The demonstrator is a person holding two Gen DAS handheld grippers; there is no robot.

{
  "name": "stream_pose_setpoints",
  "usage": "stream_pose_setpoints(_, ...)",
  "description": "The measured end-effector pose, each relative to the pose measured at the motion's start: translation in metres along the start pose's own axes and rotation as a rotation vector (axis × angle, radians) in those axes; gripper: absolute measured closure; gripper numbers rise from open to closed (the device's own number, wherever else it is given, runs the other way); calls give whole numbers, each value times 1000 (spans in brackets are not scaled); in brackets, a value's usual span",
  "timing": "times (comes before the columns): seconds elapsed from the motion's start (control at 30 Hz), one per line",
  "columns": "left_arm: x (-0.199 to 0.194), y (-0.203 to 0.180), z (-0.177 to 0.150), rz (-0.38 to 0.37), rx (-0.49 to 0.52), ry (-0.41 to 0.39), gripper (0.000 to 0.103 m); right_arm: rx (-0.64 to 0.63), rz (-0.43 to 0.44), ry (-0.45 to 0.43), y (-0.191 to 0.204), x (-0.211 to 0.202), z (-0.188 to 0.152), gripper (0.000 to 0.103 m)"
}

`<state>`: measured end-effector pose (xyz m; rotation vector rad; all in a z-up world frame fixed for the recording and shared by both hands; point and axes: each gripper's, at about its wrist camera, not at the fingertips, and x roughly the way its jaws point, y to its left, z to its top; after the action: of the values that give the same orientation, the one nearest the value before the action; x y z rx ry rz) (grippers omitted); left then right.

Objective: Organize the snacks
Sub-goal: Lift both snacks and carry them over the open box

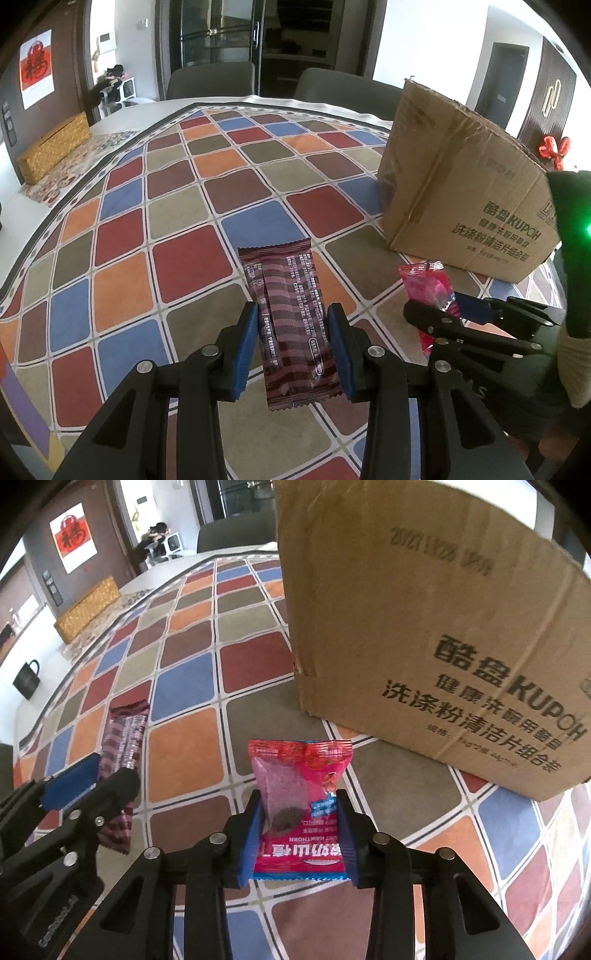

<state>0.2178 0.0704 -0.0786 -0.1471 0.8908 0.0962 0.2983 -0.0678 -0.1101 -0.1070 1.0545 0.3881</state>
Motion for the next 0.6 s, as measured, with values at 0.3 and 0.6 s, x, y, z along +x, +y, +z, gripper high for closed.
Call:
stream_pose_setpoints(0.3, -20, -14, 5, -23, 40, -46, 65, 29, -4, -74, -12, -35, -7, 66)
stream_pose_setpoints(0.6, -50, -33, 13, -67, 83, -110, 65, 63, -25, -168, -26, -79, -16, 66)
